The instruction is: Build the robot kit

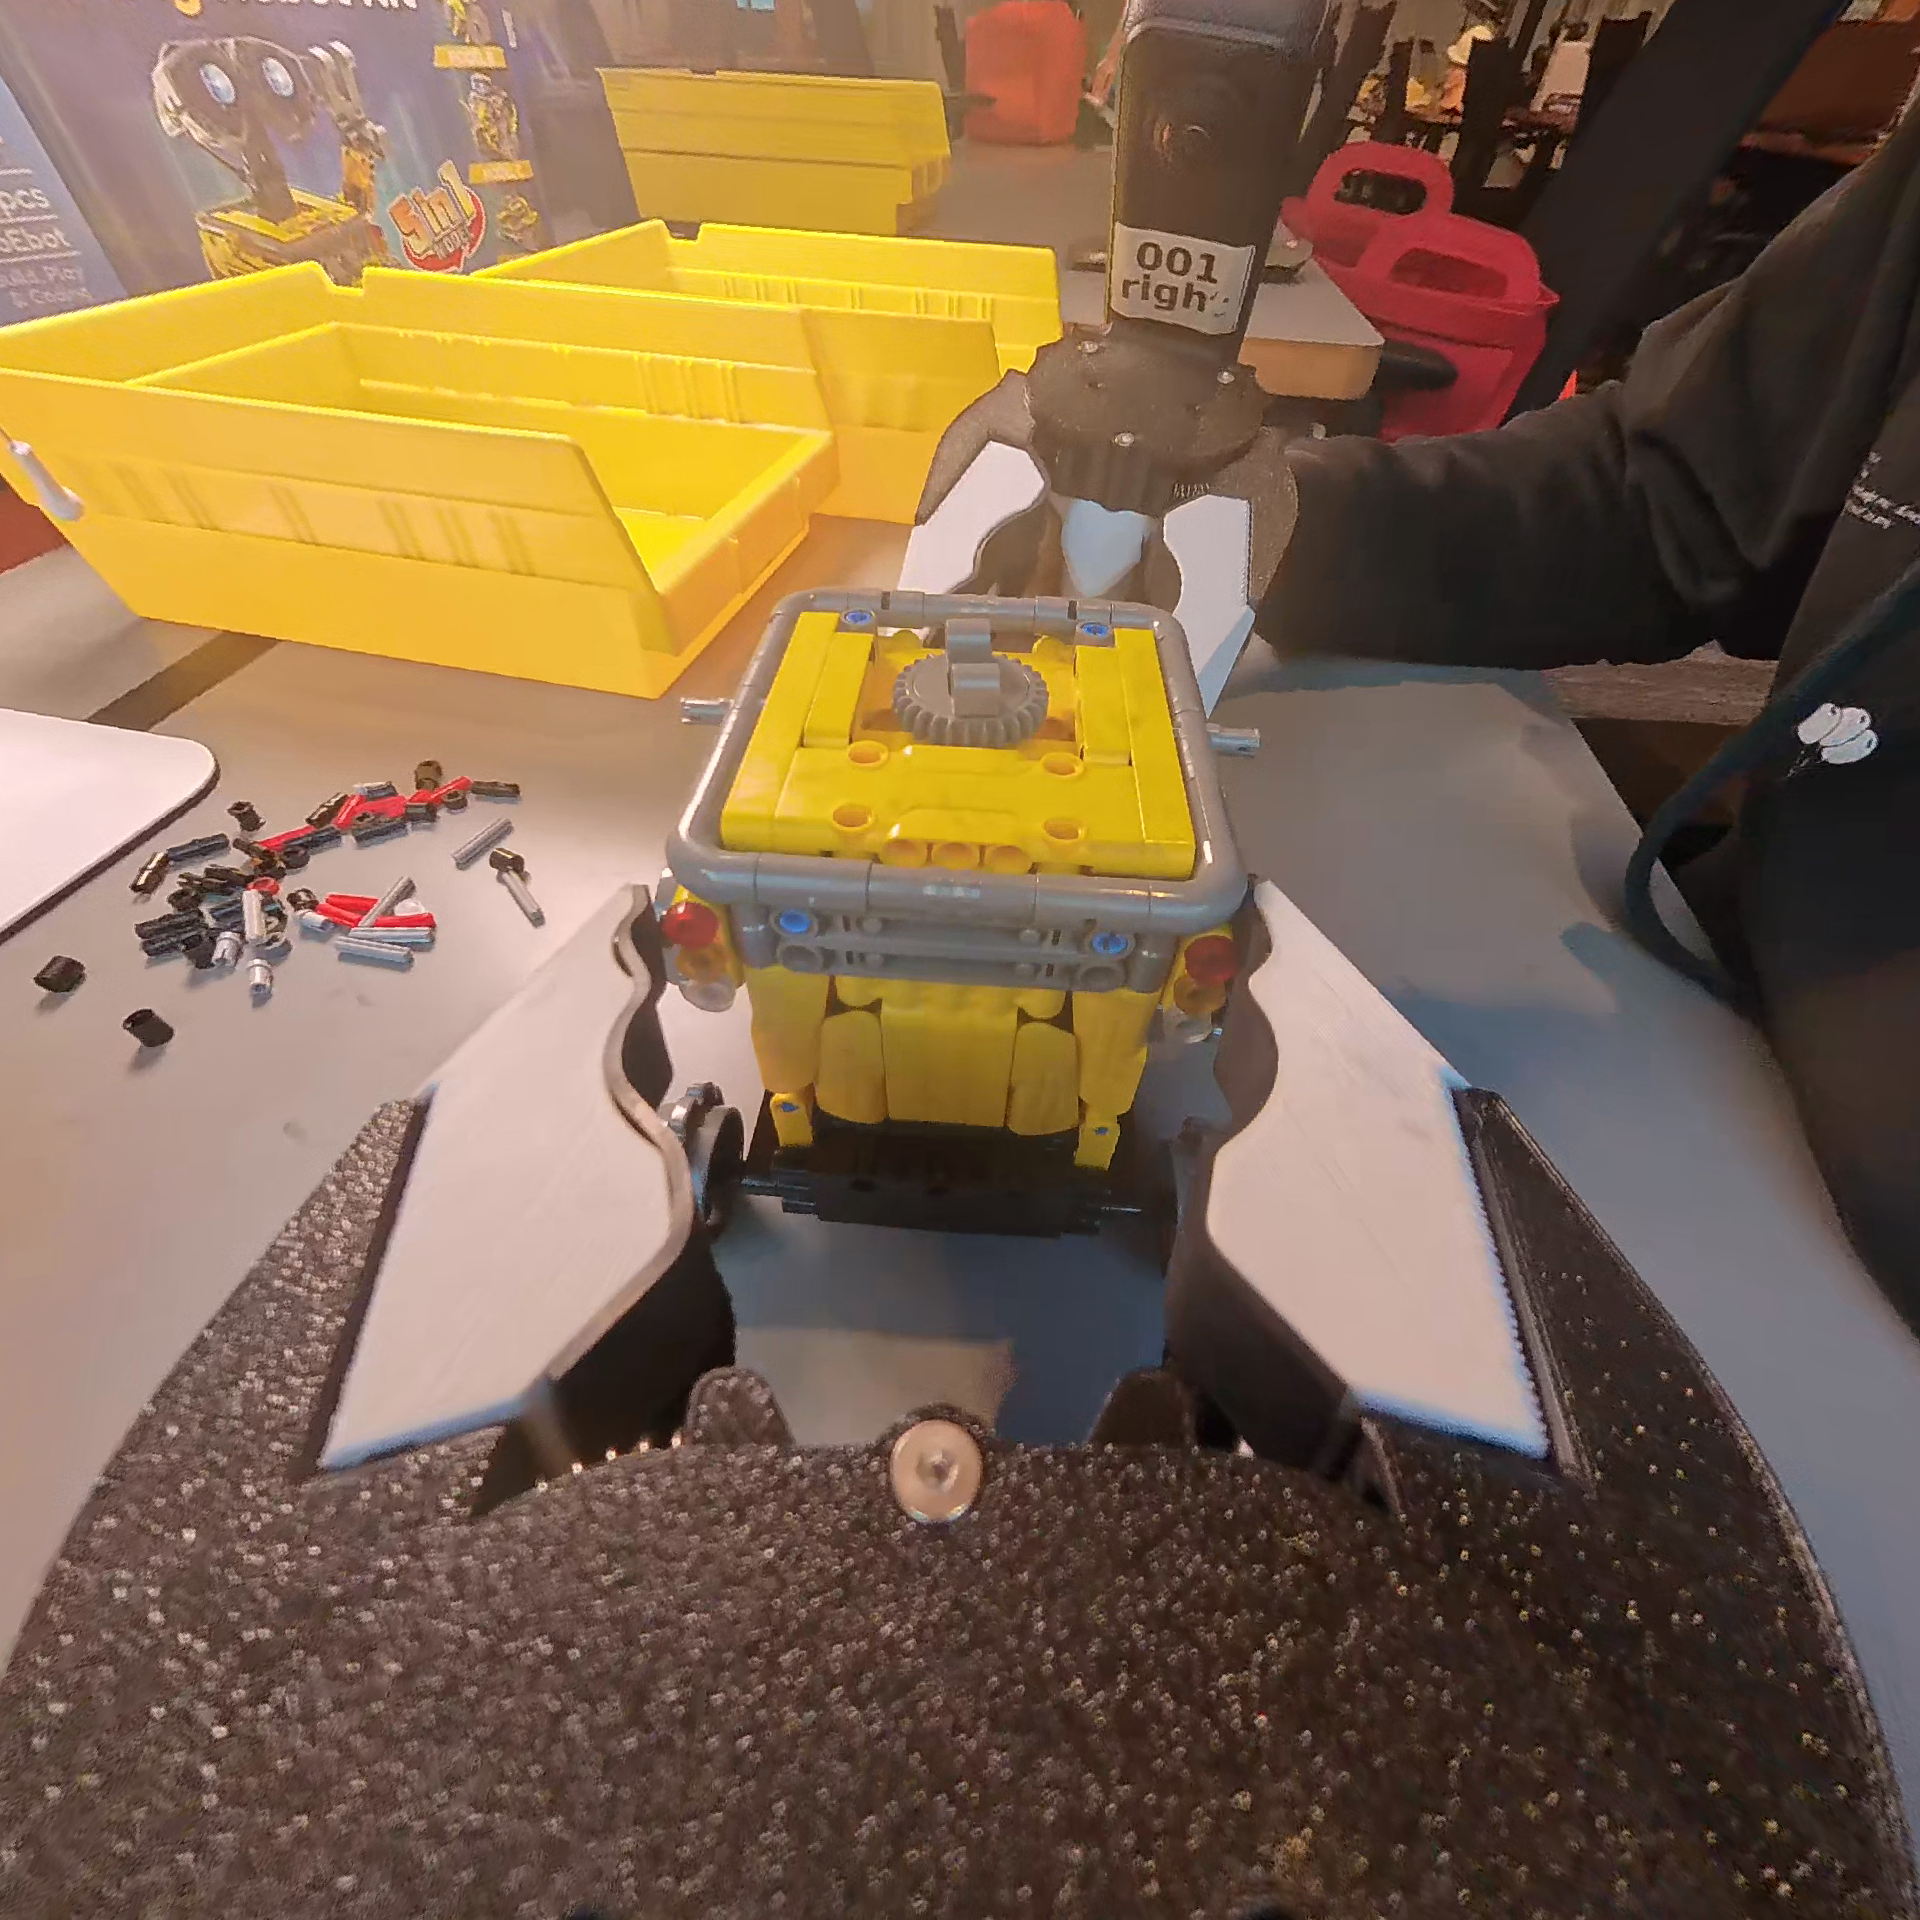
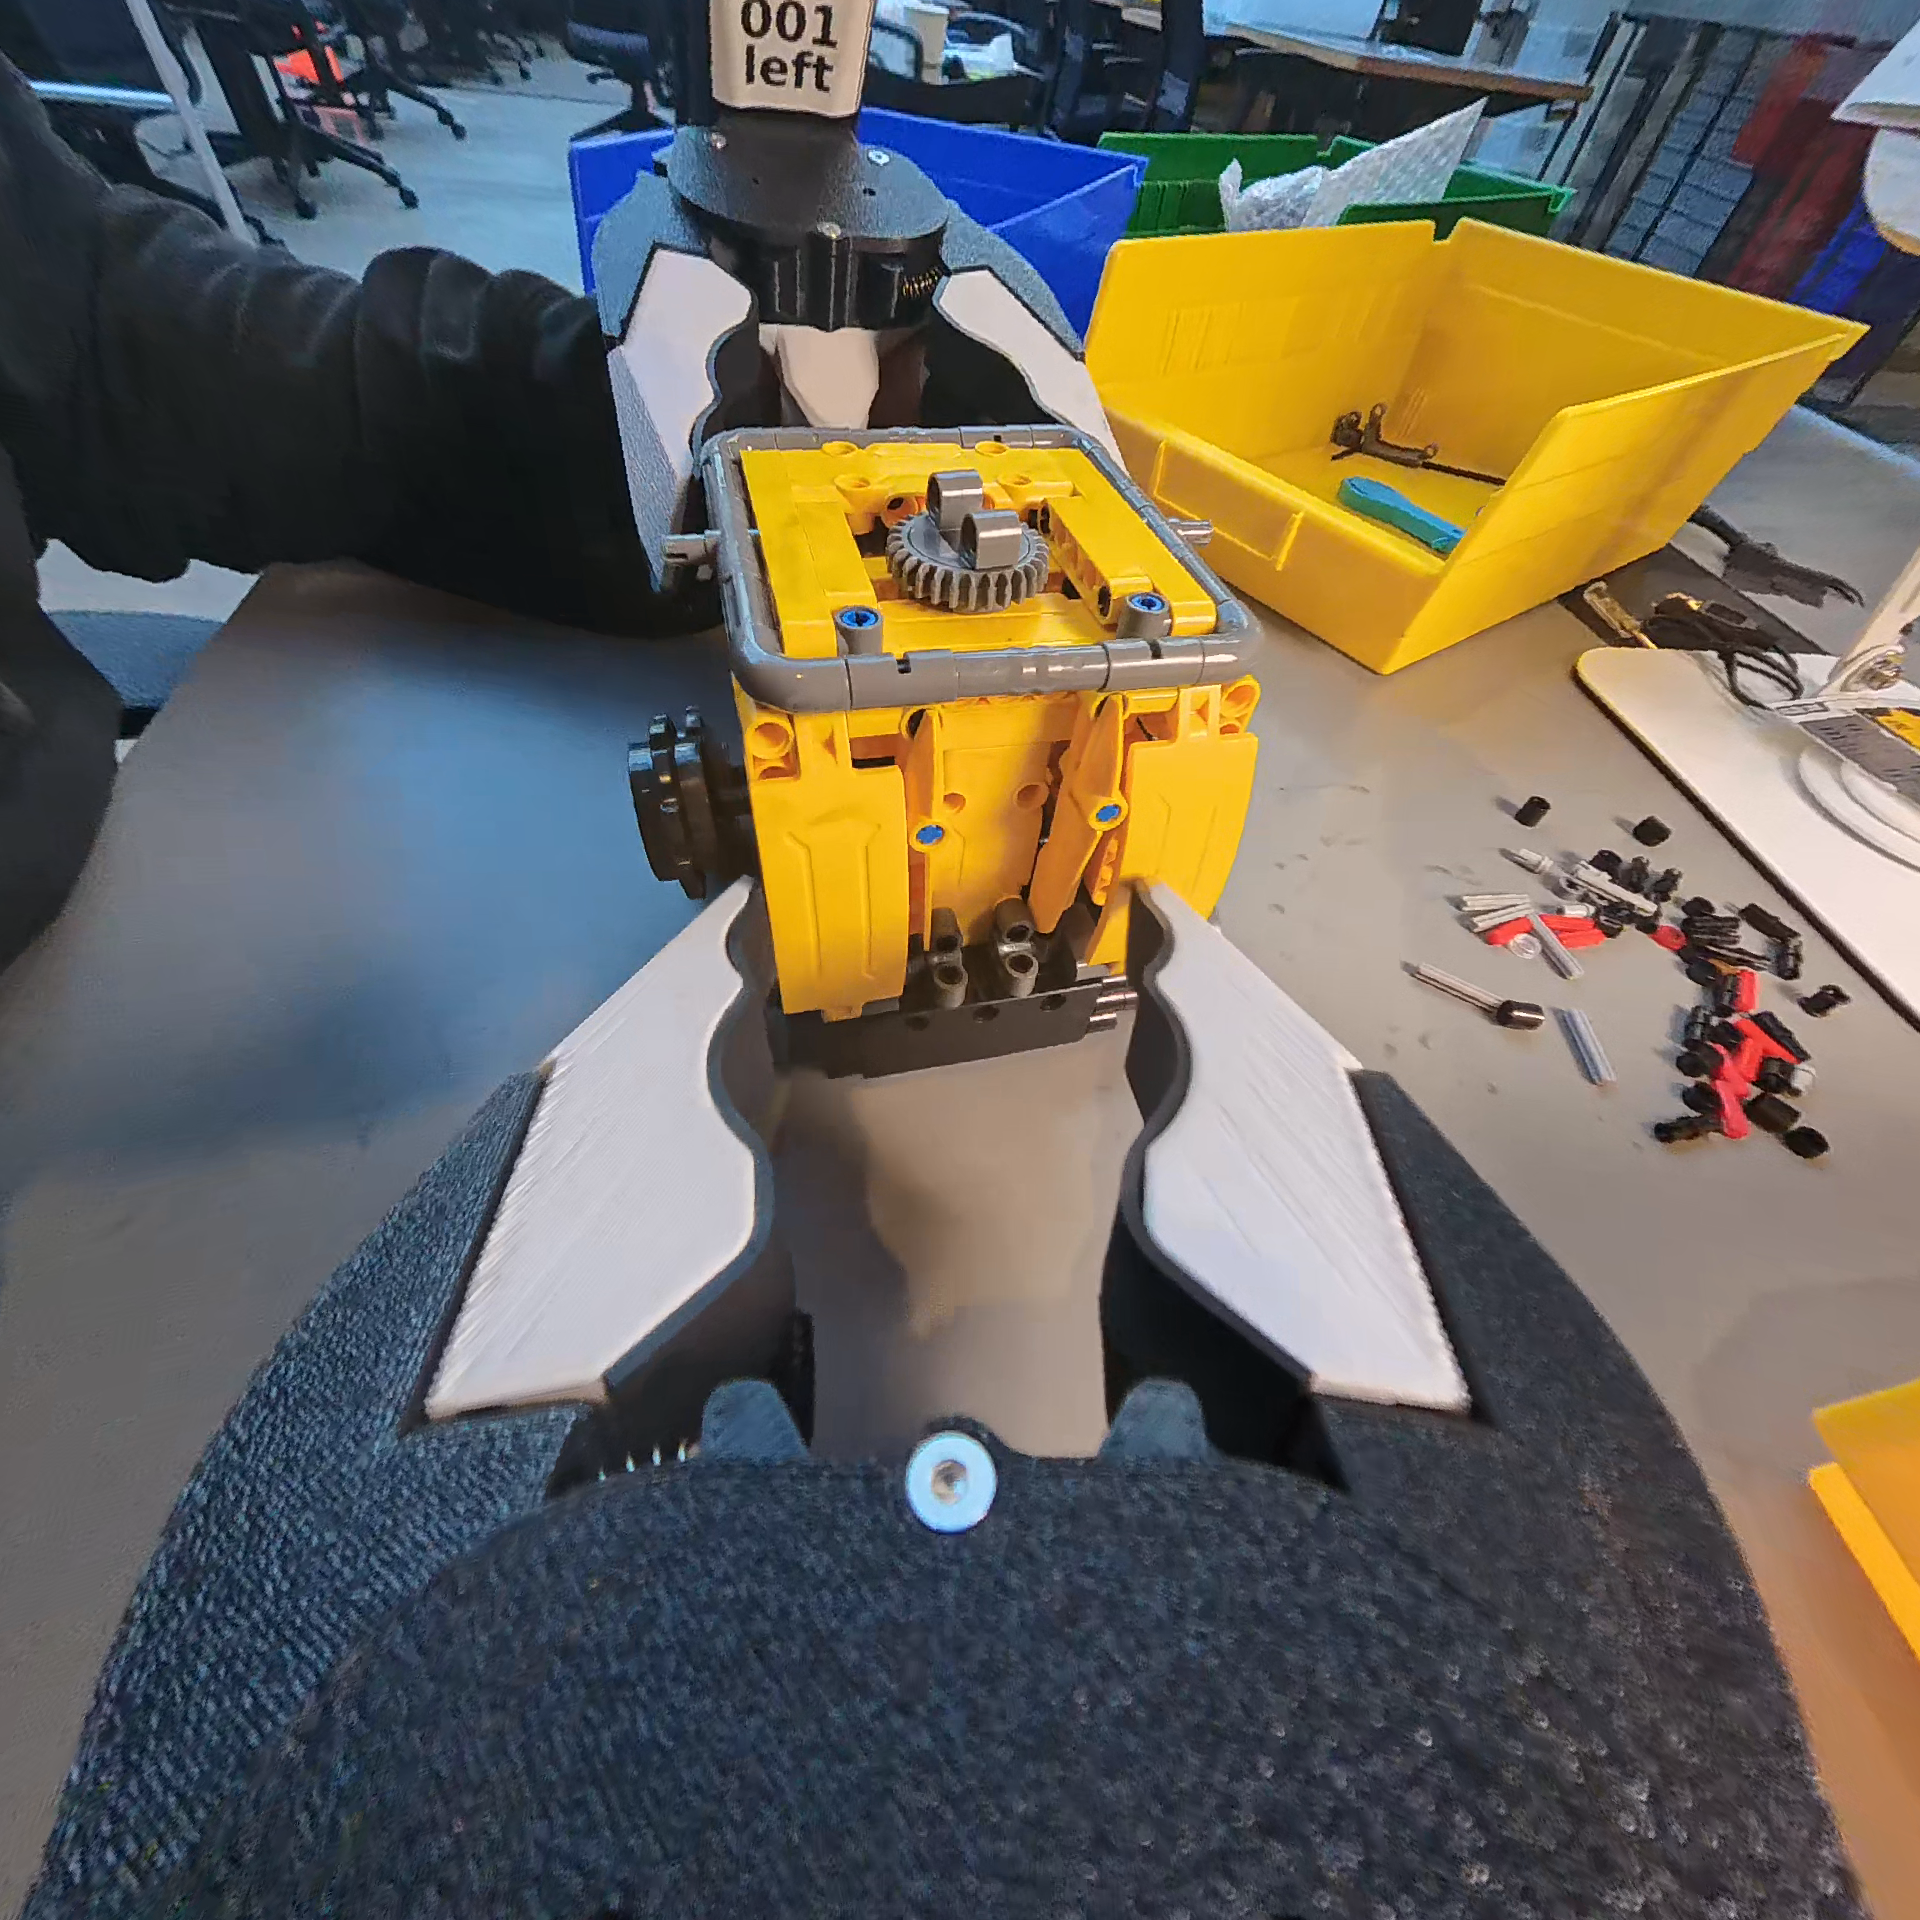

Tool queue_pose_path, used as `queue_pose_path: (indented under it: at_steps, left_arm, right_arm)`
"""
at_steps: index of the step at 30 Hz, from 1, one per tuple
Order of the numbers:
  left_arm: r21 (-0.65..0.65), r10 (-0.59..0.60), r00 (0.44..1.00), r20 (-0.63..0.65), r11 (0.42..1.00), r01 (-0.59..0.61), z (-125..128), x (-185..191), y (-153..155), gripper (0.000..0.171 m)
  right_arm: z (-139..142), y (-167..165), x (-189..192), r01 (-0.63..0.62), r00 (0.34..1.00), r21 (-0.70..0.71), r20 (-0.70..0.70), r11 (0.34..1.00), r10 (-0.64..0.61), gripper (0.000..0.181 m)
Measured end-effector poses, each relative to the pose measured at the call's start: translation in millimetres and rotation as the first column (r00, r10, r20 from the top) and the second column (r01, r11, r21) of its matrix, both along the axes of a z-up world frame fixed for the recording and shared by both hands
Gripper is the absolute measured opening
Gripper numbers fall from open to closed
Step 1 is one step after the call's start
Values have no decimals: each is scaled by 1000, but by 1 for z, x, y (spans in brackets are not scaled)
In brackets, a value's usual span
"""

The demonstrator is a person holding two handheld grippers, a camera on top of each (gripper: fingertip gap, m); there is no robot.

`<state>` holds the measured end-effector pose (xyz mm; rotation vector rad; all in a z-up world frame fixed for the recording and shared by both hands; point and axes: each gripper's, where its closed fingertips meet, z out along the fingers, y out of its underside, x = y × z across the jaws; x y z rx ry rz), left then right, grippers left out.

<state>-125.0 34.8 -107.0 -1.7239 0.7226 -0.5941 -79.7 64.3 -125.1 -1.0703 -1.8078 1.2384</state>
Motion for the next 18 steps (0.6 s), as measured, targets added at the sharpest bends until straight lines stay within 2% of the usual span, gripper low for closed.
queue_pose_path:
  at_steps: [4,8,11,13,16,18]
  left_arm:
    - [2,28,1000,4,1000,-28,0,-1,3,106]
    - [-5,74,997,3,997,-74,0,-4,10,106]
    - [-27,104,994,20,994,-104,-1,-8,14,105]
    - [-55,126,990,60,991,-123,1,-11,17,105]
    - [-98,149,981,128,986,-137,4,-15,21,105]
    - [-130,172,969,174,980,-151,7,-18,25,105]
  right_arm:
    - [6,3,1,1,1000,-36,-20,999,-2,62]
    - [7,21,5,44,999,-38,-6,998,-44,67]
    - [6,33,12,40,999,-115,36,993,-36,57]
    - [2,64,6,180,983,-131,64,975,-172,43]
    - [-25,103,-5,323,931,22,174,946,-322,33]
    - [-43,109,-10,318,906,142,247,937,-344,32]
